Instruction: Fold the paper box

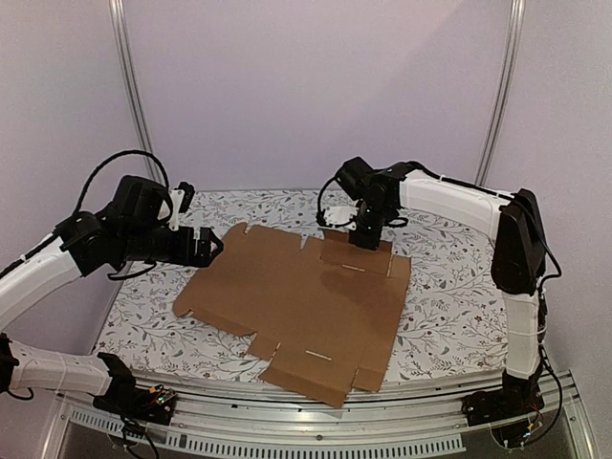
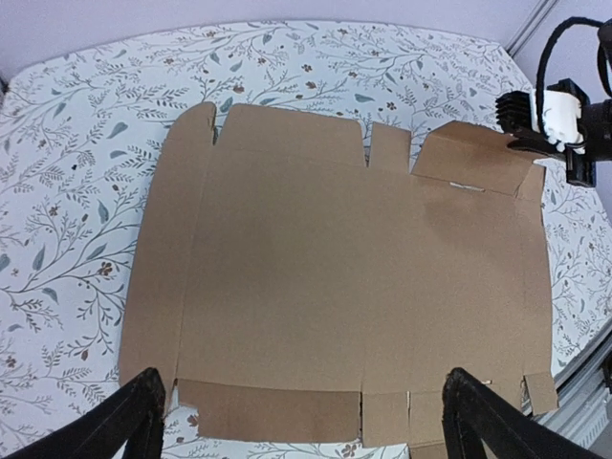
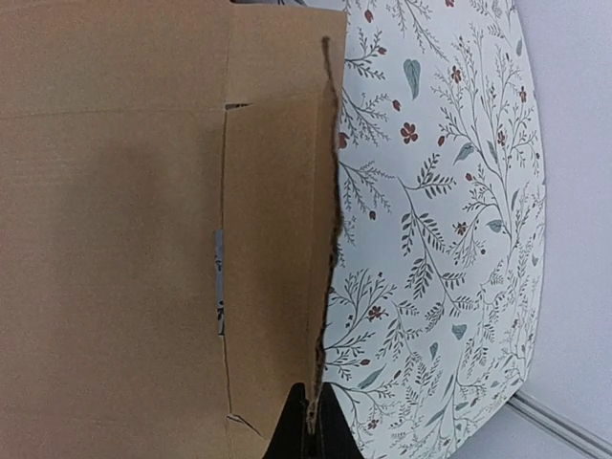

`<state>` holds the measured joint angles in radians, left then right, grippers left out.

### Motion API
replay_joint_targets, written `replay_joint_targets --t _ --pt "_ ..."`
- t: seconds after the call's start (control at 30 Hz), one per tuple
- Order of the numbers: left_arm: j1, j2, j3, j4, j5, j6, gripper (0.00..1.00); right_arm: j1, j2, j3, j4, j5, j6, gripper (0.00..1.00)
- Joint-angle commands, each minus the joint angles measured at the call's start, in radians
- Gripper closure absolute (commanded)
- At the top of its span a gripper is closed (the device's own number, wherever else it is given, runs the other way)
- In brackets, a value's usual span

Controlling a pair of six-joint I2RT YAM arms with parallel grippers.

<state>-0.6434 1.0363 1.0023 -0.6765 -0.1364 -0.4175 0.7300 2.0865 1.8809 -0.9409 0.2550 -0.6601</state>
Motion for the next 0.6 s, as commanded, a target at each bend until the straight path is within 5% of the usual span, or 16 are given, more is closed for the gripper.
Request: replay_joint_targets --t 0.0,0.37,0.57 --pt "-0.022 -0.024 -0.037 0.006 0.019 -0.034 0.01 -0.004 0.07 0.057 0.062 0.08 -0.22 1.0" --pt "-0.033 -0.017 -0.068 0.009 0.005 -0.049 0.0 -0.019 0.212 0.185 0.202 0.127 -0.45 0.98" --pt "-0.035 -0.006 -0.068 0.018 -0.003 -0.045 0.01 -0.02 0.207 0.184 0.271 0.164 -0.45 0.61"
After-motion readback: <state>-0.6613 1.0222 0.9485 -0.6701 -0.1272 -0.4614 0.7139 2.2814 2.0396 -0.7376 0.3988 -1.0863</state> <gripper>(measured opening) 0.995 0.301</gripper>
